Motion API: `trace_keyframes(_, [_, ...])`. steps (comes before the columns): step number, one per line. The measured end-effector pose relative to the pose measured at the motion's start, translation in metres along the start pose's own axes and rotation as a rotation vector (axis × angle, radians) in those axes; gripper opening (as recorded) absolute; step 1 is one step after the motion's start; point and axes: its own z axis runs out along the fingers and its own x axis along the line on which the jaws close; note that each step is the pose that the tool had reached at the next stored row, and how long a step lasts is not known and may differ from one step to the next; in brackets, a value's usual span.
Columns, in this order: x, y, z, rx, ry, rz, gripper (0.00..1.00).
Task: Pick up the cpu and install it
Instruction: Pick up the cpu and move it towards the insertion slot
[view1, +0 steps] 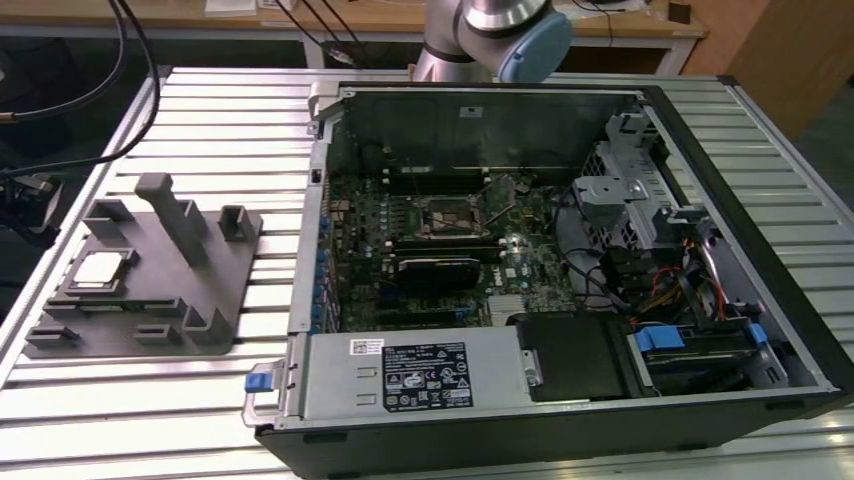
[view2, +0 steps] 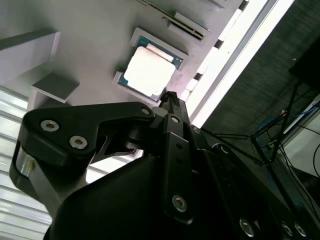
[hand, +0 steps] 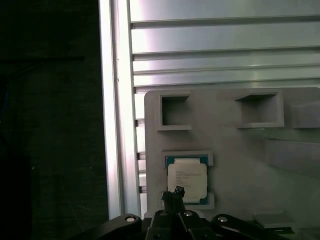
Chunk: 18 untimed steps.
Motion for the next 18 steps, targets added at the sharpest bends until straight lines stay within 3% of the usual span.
trace_keyframes(9, [0.0035,-0.0004,0.0059,0.0,0.0001,0.0,0.11])
trace_keyframes(18, [-0.0095,0.0001,0.0132,0.0001,0.0,0.004,0.11])
